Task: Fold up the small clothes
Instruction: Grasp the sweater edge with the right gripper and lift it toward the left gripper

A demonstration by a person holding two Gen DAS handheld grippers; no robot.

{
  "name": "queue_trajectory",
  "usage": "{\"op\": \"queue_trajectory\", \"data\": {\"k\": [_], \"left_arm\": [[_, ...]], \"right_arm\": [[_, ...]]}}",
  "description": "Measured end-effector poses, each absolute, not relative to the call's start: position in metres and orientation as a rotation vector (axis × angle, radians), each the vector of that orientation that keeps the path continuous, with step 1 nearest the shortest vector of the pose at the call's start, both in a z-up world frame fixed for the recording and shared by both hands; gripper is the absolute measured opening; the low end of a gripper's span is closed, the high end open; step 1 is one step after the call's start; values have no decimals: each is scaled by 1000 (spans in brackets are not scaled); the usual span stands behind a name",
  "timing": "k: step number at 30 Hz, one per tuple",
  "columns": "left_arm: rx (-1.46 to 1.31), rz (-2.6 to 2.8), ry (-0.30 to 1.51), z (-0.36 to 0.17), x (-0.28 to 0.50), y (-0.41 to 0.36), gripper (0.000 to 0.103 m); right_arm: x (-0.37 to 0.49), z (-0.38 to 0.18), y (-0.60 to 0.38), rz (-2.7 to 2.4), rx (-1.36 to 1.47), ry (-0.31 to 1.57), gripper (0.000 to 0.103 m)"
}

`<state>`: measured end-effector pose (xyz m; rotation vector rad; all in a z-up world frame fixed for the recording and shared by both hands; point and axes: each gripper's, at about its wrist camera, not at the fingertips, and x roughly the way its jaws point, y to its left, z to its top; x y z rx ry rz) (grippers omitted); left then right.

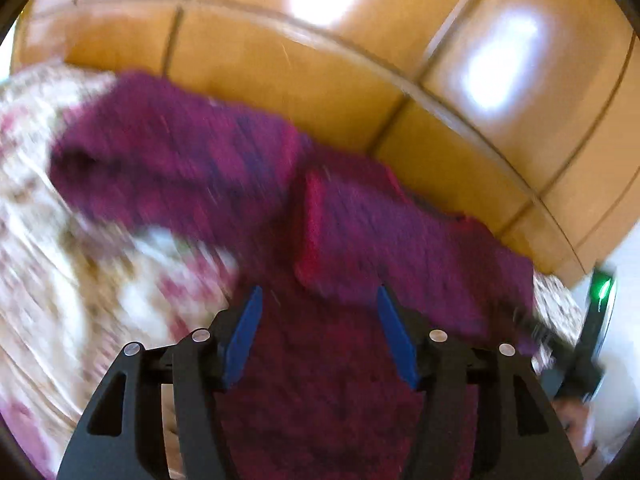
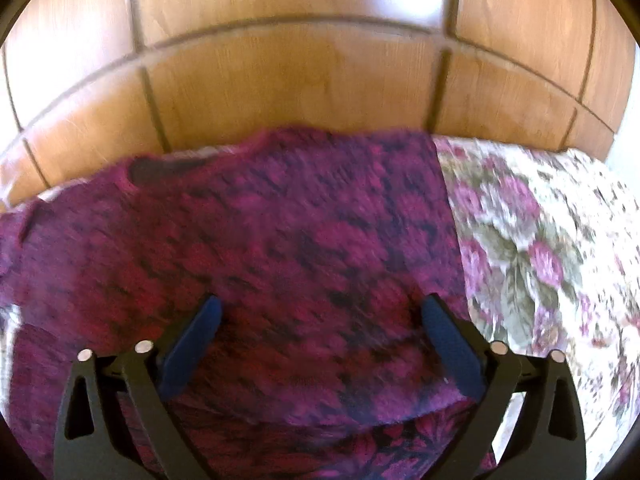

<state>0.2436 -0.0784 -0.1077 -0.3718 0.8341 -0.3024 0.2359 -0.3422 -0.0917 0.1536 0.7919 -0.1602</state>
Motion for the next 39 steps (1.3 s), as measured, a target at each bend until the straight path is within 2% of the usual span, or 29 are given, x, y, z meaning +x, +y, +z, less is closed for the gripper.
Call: {"op": "queue_trajectory", "data": {"k": [2,8,11,17,18,19,21,22,25,33,39], "left_arm": [[-379,-306,854,-119,243,-82,59],[-452,-331,842,-133,242,-71,59],[-455,-332,838,-134,241,-70,59],[-485,-344,830,-136,239,-62,58],[-483,-334,834,-137,239,-61,55],[-491,-332,841,-140,239,-58,55],[-497,-338,836,-145,237,-51,56],[-500,-341,834,-145,238,-49,56],[-528,-353,829,-149,238,-41,56],[-583,-371,821,-154,238,-20,56],[-580,-396,800,-139,243,-3,56]], "right_arm": [[244,-74,-327,-28,192,785,87],[308,-41,-238,528,329,930,79],[341,-43,-198,609,352,1006,72],[398,-81,-132,568,332,1175,58],[407,-93,-123,534,304,1222,54],[408,-103,-119,518,308,1263,40],[409,-99,-120,511,313,1225,25],[407,-93,-119,529,303,1196,9],[394,-65,-129,535,251,1100,5],[339,-2,-201,434,215,878,4],[304,7,-259,323,252,800,4]]}}
